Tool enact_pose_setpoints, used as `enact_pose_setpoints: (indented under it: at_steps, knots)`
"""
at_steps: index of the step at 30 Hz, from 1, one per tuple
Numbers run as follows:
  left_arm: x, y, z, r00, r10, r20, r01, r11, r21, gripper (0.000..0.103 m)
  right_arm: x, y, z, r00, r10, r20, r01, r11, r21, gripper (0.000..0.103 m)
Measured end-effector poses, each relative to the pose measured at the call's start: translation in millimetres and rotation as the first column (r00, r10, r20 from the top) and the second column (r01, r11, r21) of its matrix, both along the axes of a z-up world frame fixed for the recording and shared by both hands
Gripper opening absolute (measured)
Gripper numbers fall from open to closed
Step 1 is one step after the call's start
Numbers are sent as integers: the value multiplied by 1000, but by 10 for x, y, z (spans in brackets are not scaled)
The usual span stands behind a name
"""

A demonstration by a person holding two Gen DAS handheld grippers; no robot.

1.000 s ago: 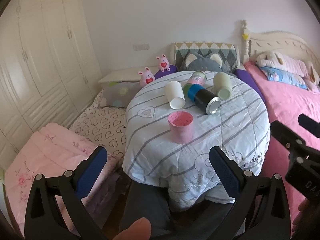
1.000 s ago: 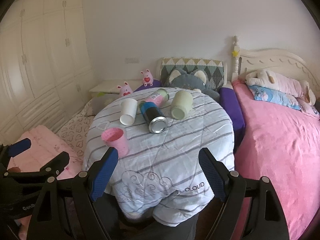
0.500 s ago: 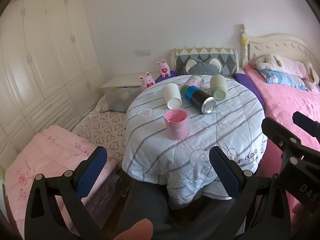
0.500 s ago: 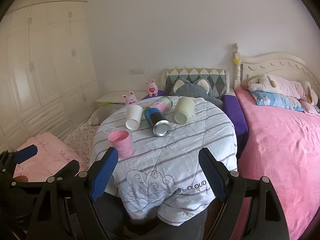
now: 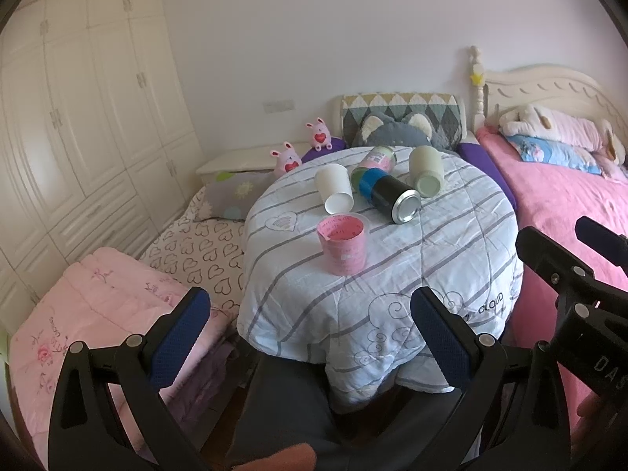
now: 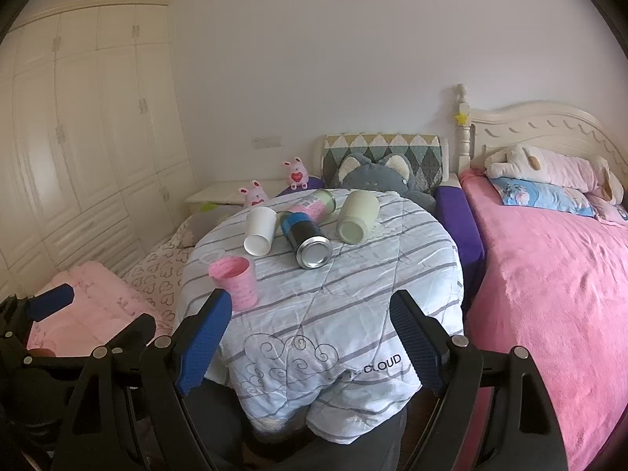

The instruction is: Flip cup upright

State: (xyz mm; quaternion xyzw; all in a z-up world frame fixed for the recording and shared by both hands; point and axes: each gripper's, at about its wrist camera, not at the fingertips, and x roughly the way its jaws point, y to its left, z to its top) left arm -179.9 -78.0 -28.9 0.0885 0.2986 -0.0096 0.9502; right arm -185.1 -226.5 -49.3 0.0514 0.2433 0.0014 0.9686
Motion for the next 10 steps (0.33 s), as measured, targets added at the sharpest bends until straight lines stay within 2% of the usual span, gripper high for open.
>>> enact_pose_setpoints:
  at_steps: [10]
  knots:
    - [-33,-3,-22,1000,-14,16,14,1000,-8,103,2,14,-10,1000,6,-3,-6,1000,0,84]
